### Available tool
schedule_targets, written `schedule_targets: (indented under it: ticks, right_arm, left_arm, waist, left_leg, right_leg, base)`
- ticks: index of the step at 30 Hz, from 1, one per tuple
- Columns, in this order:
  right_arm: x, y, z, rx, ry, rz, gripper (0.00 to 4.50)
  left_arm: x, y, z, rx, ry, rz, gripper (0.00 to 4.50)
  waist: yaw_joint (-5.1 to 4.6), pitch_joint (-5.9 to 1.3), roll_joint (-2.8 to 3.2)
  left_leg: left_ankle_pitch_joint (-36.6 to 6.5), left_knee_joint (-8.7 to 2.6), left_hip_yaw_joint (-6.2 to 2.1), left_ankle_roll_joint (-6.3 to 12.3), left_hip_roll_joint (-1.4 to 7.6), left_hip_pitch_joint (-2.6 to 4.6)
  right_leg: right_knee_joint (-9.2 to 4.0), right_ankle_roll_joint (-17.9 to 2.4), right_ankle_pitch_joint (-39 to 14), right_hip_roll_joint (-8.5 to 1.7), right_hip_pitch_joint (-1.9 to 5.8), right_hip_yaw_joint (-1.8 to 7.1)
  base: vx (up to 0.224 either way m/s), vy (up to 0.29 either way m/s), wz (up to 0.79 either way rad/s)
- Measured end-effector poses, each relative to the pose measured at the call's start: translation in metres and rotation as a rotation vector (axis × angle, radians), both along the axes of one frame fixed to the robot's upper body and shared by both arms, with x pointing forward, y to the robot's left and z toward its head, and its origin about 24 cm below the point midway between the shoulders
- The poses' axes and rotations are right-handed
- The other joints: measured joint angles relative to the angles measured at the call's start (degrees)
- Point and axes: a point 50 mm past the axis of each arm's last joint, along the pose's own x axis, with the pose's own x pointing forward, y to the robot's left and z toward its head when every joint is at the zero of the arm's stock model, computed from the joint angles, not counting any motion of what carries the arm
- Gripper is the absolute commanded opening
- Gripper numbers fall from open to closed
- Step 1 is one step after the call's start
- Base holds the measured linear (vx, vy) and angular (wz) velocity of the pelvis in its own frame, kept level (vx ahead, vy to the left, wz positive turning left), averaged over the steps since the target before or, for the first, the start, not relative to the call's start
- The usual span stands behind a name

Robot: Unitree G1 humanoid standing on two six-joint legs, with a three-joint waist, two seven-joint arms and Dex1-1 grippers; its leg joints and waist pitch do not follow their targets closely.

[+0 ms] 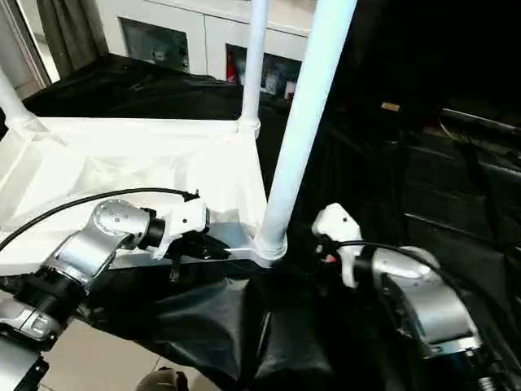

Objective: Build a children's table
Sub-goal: Rotate leg to tighten

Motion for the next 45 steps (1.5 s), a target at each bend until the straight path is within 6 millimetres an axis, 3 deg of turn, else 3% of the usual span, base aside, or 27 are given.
schedule_targets:
  ticks: [7, 24, 34, 39, 45]
  right_arm:
    - [0.005, 0.011, -0.001, 0.049, -0.01, -0.01, 4.46]
    - [0.014, 0.019, -0.009, 0.037, -0.02, -0.015, 2.89]
    - [0.015, 0.021, -0.011, 0.052, -0.027, -0.023, 2.72]
    - [0.033, 0.035, -0.018, 0.098, -0.058, -0.224, 2.72]
    - [0.068, 0.061, -0.022, 0.101, -0.095, -0.648, 2.72]
  left_arm:
    - [-0.001, 0.001, 0.0, -0.002, -0.002, 0.001, 0.0]
    - [-0.001, 0.002, 0.0, -0.002, -0.001, 0.006, 0.0]
    - [0.0, 0.004, 0.0, 0.0, 0.002, 0.018, 0.0]
    - [0.014, 0.001, -0.001, -0.008, -0.033, 0.169, 0.0]
    - [0.038, -0.042, -0.005, -0.038, -0.077, 0.442, 0.0]
  waist:
    - [-0.13, 0.0, 0.08]
    - [-0.27, 0.0, 0.08]
    - [-0.41, 0.0, 0.08]
    - [-1.14, -0.01, 0.11]
    - [-2.01, -0.06, 0.24]
  left_leg:
    - [0.0, -0.01, 0.01, 0.02, -0.01, -0.04]
    - [0.0, -0.16, 0.01, 0.02, -0.02, -0.03]
    - [0.0, -0.38, 0.01, 0.01, -0.03, 0.0]
    - [0.0, -0.48, 0.02, 0.01, -0.06, 0.05]
    - [0.0, -0.61, 0.02, 0.0, -0.32, -0.02]
  right_leg:
    - [-0.09, 0.0, 0.0, 0.0, 0.0, 0.01]
    - [-0.16, 0.0, 0.0, 0.0, -0.02, 0.0]
    - [-0.22, 0.0, 0.0, 0.03, -0.07, 0.0]
    - [-0.26, 0.1, 0.0, 0.04, -0.15, 0.02]
    - [-0.72, 0.1, 0.1, -0.06, -0.12, 0.15]
  base:
    - [0.0, 0.0, 0.0]
    - [0.0, 0.0, 0.0]
    - [0.0, 0.0, 0.0]
    - [0.0, 0.0, 0.0]
    - [0.0, 0.0, 0.0]
